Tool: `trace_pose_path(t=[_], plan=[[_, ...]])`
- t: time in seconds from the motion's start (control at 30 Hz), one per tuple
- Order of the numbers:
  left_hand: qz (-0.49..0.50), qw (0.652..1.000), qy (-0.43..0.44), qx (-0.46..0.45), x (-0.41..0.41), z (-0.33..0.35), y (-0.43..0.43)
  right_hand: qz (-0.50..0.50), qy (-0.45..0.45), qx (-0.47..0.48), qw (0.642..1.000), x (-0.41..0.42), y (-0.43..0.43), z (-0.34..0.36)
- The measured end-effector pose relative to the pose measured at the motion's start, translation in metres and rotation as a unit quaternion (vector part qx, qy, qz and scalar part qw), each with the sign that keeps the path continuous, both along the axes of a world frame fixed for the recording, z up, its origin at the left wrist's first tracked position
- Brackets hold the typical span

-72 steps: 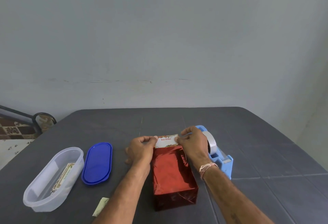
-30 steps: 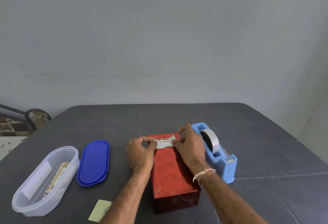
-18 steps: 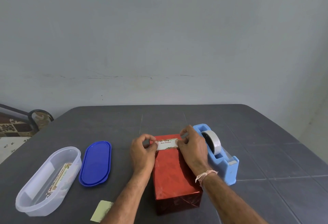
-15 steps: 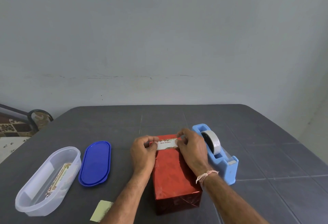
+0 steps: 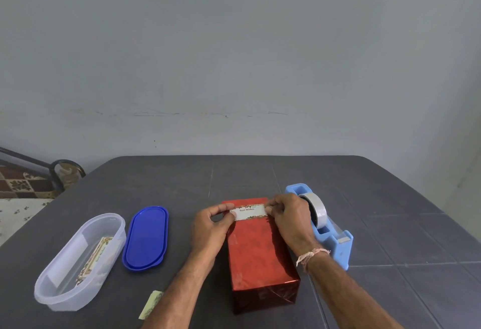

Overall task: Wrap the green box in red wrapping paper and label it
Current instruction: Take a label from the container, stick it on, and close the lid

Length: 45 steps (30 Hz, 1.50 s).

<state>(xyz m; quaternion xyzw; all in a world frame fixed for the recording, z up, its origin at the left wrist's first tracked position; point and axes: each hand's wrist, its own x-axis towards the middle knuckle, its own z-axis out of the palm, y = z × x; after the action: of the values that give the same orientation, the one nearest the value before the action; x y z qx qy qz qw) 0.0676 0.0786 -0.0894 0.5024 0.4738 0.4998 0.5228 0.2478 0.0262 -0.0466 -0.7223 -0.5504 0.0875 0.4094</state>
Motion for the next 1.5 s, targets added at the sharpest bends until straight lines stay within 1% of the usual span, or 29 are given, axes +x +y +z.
trace_pose_path(t=[0.07,0.2,0.23,0.27,0.33,0.4,0.47,0.6,0.77,0.83,0.9,0.97,1.03,1.1,1.2,1.27,1.3,1.37,1.43,1.5], plan=[[0.002,1.000,0.000,-0.001,0.000,-0.002,0.001,-0.016,-0.030,-0.008,0.999,0.005,-0.001,-0.001],[0.005,1.000,0.006,0.004,0.001,-0.007,0.003,-0.057,-0.142,-0.052,0.987,0.007,-0.011,0.001],[0.004,1.000,0.009,0.008,0.001,-0.007,0.003,-0.055,-0.153,-0.044,0.986,0.003,-0.012,0.001],[0.004,1.000,0.012,0.010,0.001,-0.006,0.003,-0.044,-0.144,-0.025,0.988,0.000,-0.013,0.001],[0.001,1.000,0.013,0.013,0.001,-0.007,0.002,-0.021,-0.077,0.008,0.997,-0.008,-0.012,0.004],[-0.004,1.000,0.015,0.012,0.000,-0.005,0.001,-0.011,-0.001,-0.011,1.000,-0.011,-0.010,0.006],[-0.004,0.999,0.034,0.018,-0.002,-0.004,0.002,-0.009,0.010,-0.039,0.999,-0.010,-0.009,0.006],[-0.001,0.998,0.055,0.021,-0.003,-0.003,0.002,-0.023,-0.010,-0.049,0.998,-0.006,-0.006,0.007],[0.005,0.998,0.053,0.022,-0.003,-0.002,0.002,-0.031,-0.031,-0.049,0.998,-0.002,-0.007,0.008],[0.007,0.999,0.050,0.018,-0.003,-0.001,0.001,-0.041,-0.066,-0.049,0.996,0.001,-0.009,0.005],[0.001,1.000,0.027,0.011,-0.002,-0.001,0.000,-0.043,-0.110,-0.040,0.992,0.004,-0.010,0.003],[-0.006,1.000,-0.002,-0.002,-0.002,0.000,-0.002,0.003,-0.128,-0.022,0.992,0.006,-0.008,0.002],[-0.010,1.000,-0.005,-0.007,-0.003,0.001,-0.004,0.054,-0.156,-0.027,0.986,0.006,-0.007,0.002],[-0.009,1.000,0.004,-0.012,-0.004,0.001,-0.004,0.060,-0.184,-0.053,0.980,0.007,-0.005,0.002],[-0.005,1.000,0.011,-0.010,-0.004,0.002,-0.003,0.046,-0.166,-0.066,0.983,0.008,-0.001,0.003],[-0.007,1.000,0.010,-0.013,-0.005,0.004,-0.004,0.032,-0.154,-0.058,0.986,0.007,-0.001,0.005],[-0.013,1.000,0.006,-0.014,-0.006,0.006,-0.006,0.021,-0.136,-0.043,0.990,0.005,-0.003,0.007],[-0.032,0.999,0.000,-0.015,-0.008,0.012,-0.010,0.018,-0.071,0.003,0.997,-0.002,-0.011,0.012],[-0.041,0.999,-0.008,-0.009,-0.015,0.018,-0.017,0.056,-0.008,0.036,0.998,-0.020,-0.023,0.017],[-0.029,0.999,-0.016,0.007,-0.028,0.021,-0.024,0.124,0.016,0.039,0.991,-0.047,-0.038,0.020]])
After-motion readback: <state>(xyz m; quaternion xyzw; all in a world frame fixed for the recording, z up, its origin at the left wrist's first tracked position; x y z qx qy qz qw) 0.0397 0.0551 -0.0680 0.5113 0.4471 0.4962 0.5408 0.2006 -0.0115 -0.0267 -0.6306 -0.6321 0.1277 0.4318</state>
